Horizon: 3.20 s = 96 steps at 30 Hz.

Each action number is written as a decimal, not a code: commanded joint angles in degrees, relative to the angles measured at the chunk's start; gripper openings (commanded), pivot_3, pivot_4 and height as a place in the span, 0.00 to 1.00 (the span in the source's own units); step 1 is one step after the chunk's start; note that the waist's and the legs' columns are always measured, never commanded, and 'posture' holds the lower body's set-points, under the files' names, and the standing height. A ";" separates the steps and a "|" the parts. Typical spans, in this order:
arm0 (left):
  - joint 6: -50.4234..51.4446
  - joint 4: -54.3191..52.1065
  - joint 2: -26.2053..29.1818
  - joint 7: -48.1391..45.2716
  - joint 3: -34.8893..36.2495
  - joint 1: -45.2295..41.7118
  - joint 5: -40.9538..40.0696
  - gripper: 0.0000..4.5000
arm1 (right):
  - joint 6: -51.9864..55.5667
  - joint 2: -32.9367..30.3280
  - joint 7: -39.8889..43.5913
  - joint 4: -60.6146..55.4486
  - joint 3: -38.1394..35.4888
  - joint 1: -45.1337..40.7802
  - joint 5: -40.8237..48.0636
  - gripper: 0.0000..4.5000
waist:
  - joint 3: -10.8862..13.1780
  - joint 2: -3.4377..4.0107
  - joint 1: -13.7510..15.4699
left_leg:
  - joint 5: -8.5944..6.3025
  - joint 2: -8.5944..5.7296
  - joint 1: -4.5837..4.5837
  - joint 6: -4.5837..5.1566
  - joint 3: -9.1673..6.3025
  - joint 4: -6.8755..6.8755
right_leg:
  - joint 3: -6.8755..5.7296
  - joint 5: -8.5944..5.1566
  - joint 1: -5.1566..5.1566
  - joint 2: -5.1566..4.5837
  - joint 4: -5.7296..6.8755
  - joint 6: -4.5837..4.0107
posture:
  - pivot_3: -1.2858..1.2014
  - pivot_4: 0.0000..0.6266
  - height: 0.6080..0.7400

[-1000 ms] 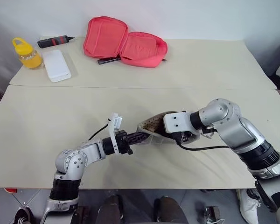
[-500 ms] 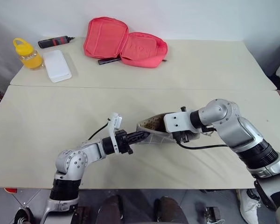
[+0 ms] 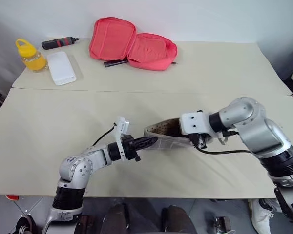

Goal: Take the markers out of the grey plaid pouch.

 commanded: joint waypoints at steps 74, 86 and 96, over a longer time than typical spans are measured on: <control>-25.12 5.18 4.08 -4.33 8.68 -2.53 13.27 0.00 | -22.82 1.36 -15.02 33.87 -17.58 1.99 9.05 0.67 | 0.06 0.04 -0.32 | 0.01 0.06 -0.18 0.00 0.49 -0.09 | 0.13 0.02 -0.63 -0.07 0.32 0.05 | 0.52 0.24 1.00; -12.27 -1.70 5.97 -5.92 7.25 -1.66 5.92 0.00 | 4.40 4.46 -12.33 5.43 -17.46 -10.85 25.55 0.08 | 0.06 0.05 -0.18 | -0.01 0.06 -0.21 0.01 0.41 -0.13 | 0.13 0.03 -0.64 -0.10 0.33 0.04 | 0.52 0.24 1.00; -0.17 -6.62 3.07 -0.41 6.84 -1.34 -1.96 0.00 | -3.19 2.63 -8.93 2.55 -4.85 -5.56 13.61 0.00 | 0.07 0.03 0.17 | -0.02 -0.07 -0.28 0.05 0.40 -0.10 | 0.12 0.04 -0.65 -0.21 0.31 0.07 | 0.52 0.24 1.00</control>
